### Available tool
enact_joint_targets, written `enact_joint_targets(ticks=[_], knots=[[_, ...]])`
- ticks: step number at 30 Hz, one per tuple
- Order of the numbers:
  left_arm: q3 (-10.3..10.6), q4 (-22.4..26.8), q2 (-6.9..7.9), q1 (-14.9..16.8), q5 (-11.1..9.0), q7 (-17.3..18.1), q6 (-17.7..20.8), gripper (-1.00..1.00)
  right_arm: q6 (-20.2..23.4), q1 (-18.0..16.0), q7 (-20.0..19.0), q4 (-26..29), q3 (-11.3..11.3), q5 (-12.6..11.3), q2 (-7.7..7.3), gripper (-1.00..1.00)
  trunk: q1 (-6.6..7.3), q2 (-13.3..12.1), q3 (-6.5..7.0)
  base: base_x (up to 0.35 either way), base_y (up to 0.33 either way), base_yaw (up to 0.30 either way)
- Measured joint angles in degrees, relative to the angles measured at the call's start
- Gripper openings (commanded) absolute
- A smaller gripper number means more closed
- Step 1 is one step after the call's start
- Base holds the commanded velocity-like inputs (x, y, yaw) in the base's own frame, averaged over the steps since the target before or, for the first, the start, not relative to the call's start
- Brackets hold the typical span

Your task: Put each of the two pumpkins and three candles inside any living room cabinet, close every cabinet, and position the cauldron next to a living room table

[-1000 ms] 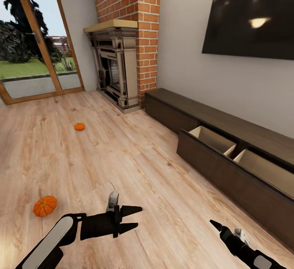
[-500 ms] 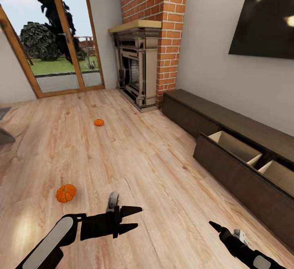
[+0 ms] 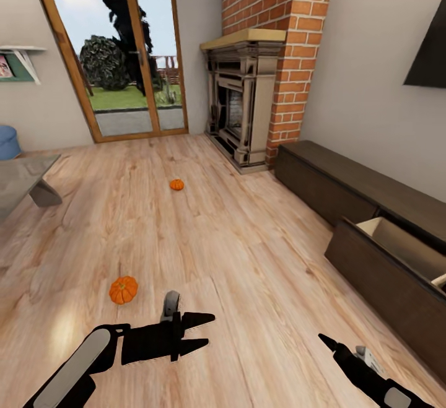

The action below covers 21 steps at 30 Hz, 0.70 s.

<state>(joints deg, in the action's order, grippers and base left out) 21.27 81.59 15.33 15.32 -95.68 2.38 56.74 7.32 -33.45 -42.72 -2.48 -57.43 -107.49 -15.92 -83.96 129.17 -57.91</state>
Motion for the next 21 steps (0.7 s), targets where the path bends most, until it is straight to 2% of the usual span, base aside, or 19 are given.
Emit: enact_joint_targets(ticks=[3,7,21], knots=[[0.02,0.00,0.00,0.00,0.00,0.01,-0.01,1.00,-0.60,0.00,0.00,0.00,-0.01,0.16,0.00,1.00,0.00,0.00,0.00,0.315,0.011,0.292],[0.01,0.01,0.01,0.00,0.01,0.01,-0.01,1.00,-0.79,0.00,0.02,-0.03,-0.01,1.74,0.00,1.00,0.00,0.00,0.00,0.307,0.072,0.292],[0.00,0.01,0.02,0.00,0.02,0.01,-0.01,1.00,0.07,0.00,0.36,0.12,0.00,2.14,-0.06,1.00,-0.01,0.00,0.00,0.216,0.122,0.292]])
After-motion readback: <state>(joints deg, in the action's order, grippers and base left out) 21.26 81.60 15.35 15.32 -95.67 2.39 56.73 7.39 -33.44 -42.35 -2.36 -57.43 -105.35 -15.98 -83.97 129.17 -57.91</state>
